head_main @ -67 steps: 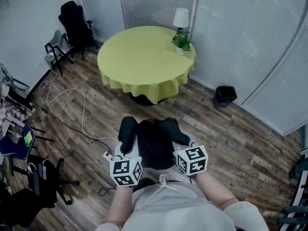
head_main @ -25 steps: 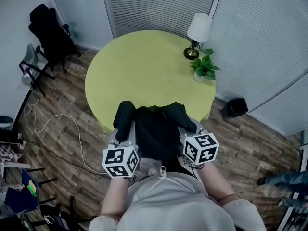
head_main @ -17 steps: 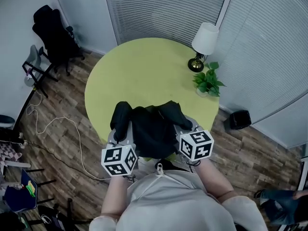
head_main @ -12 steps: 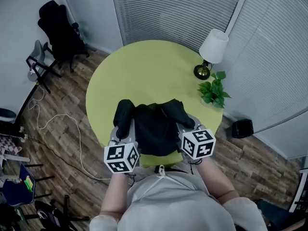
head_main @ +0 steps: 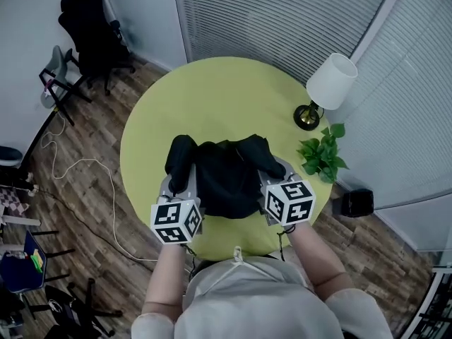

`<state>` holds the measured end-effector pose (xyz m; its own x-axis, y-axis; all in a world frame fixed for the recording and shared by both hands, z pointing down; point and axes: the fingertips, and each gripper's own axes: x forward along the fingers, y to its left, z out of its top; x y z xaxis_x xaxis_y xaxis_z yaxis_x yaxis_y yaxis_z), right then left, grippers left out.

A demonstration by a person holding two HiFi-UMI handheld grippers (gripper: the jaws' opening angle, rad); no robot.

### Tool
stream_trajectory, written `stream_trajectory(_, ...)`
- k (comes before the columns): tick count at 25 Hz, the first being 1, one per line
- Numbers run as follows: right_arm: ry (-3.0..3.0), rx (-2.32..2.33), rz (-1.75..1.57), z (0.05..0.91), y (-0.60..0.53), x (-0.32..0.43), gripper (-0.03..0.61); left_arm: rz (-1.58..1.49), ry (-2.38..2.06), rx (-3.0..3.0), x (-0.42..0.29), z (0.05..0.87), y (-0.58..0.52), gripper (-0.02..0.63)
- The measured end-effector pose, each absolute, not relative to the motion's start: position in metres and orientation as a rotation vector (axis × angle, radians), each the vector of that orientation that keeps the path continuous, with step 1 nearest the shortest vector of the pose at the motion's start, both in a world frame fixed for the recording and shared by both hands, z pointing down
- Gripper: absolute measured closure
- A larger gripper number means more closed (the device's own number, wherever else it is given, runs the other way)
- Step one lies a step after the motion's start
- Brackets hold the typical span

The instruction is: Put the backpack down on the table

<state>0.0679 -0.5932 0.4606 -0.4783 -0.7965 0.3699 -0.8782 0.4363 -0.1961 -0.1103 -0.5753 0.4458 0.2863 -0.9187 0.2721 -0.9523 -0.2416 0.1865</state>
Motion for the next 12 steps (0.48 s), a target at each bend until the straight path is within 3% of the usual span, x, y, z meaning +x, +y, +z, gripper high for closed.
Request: stream_trajectory(12, -2.476, 1.435, 0.573, 0.501, -0.652, 0.052, 0.548, 0.249, -1.776, 2.225, -0.125, 0.489, -0.632, 0.586)
